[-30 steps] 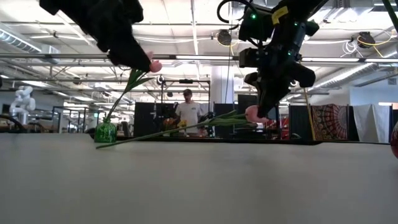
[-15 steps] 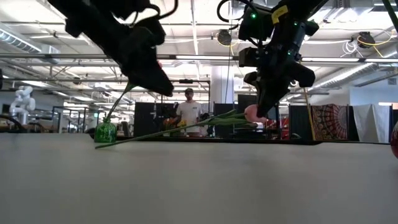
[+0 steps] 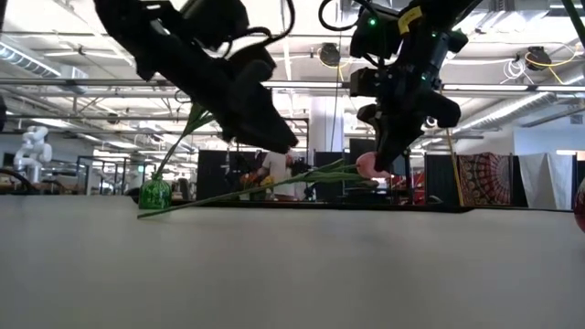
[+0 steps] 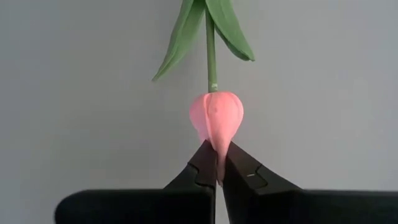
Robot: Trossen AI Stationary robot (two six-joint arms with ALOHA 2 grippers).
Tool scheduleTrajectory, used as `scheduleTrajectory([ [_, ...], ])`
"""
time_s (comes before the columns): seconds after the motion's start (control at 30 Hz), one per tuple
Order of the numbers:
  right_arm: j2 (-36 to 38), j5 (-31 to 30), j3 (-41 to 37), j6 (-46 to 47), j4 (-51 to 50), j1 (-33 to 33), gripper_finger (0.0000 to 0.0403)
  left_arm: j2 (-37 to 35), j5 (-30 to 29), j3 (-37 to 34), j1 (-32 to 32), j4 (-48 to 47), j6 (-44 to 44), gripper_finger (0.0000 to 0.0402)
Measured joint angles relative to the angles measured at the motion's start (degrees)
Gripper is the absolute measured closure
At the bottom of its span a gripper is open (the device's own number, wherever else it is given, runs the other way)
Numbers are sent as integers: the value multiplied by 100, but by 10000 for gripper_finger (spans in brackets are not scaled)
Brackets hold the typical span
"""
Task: Sort flowers into vase by color
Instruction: Put the pink flower into the green vase
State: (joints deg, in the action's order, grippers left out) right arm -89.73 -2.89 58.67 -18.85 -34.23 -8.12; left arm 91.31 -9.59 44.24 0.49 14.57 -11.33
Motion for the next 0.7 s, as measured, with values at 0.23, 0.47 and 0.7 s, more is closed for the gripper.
scheduleTrajectory([
  [0.23, 0, 2, 0, 6, 27, 0, 399, 484, 57, 267, 39, 26, 137, 187],
  [0.47, 0, 2, 0, 16, 110, 0, 399, 578, 51, 322, 116, 95, 116, 187],
  [0.7, 0, 2, 0, 2, 267, 0, 399, 583, 6, 322, 142, 199, 116, 187],
])
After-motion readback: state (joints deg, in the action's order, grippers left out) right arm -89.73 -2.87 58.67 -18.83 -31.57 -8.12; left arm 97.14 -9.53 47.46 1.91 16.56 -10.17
